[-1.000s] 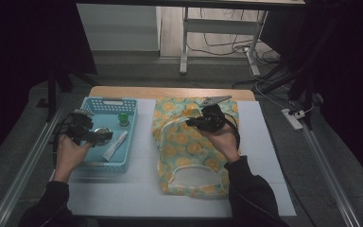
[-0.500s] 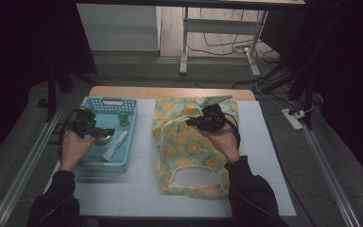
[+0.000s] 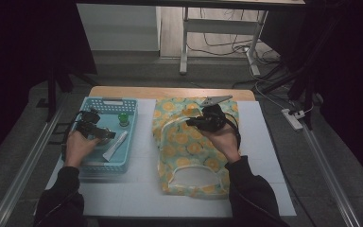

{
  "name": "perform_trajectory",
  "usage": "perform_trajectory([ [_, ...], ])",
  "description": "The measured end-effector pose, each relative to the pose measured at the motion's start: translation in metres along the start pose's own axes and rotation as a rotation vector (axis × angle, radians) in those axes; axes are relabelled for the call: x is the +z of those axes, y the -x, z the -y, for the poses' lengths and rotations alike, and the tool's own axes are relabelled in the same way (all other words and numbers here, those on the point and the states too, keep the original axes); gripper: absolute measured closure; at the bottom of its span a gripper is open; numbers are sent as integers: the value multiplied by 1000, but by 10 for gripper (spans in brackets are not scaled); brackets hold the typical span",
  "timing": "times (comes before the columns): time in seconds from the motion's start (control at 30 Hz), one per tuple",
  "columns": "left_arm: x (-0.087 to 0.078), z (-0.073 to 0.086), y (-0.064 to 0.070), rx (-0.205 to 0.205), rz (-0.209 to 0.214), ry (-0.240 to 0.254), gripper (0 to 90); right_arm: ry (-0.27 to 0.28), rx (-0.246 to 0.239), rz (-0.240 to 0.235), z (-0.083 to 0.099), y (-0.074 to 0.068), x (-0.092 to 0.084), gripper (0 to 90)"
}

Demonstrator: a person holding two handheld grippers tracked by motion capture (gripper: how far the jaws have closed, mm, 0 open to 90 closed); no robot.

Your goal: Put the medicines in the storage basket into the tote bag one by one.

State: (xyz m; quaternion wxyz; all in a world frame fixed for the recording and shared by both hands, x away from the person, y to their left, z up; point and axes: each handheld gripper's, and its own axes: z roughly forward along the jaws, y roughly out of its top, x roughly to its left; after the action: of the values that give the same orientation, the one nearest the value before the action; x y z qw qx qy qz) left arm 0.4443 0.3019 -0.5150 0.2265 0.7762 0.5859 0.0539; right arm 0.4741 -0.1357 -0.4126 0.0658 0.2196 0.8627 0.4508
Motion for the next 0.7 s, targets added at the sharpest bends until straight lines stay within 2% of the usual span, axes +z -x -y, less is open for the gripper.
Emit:
perform_trajectory([
  [0.1,3,-1,3,12,-29,-36,0,2,-5,1,0,0,0,896],
  [0.2,5,-2,3,-5,-42,-60,0,4,-4,0,0,0,-1,896],
  [0.33,6,-3,4,-4,-92,-86,65,-1,-2,-2,0,0,0,896],
  [0.4,7,-2,4,-6,-112,-100,143,-2,-3,-2,0,0,1,896],
  [0.47,6,-2,4,-13,-113,-103,196,-1,-2,-2,0,0,0,896],
  [0.7,5,-3,7,-7,-141,-123,202,2,4,-1,1,2,-1,896],
])
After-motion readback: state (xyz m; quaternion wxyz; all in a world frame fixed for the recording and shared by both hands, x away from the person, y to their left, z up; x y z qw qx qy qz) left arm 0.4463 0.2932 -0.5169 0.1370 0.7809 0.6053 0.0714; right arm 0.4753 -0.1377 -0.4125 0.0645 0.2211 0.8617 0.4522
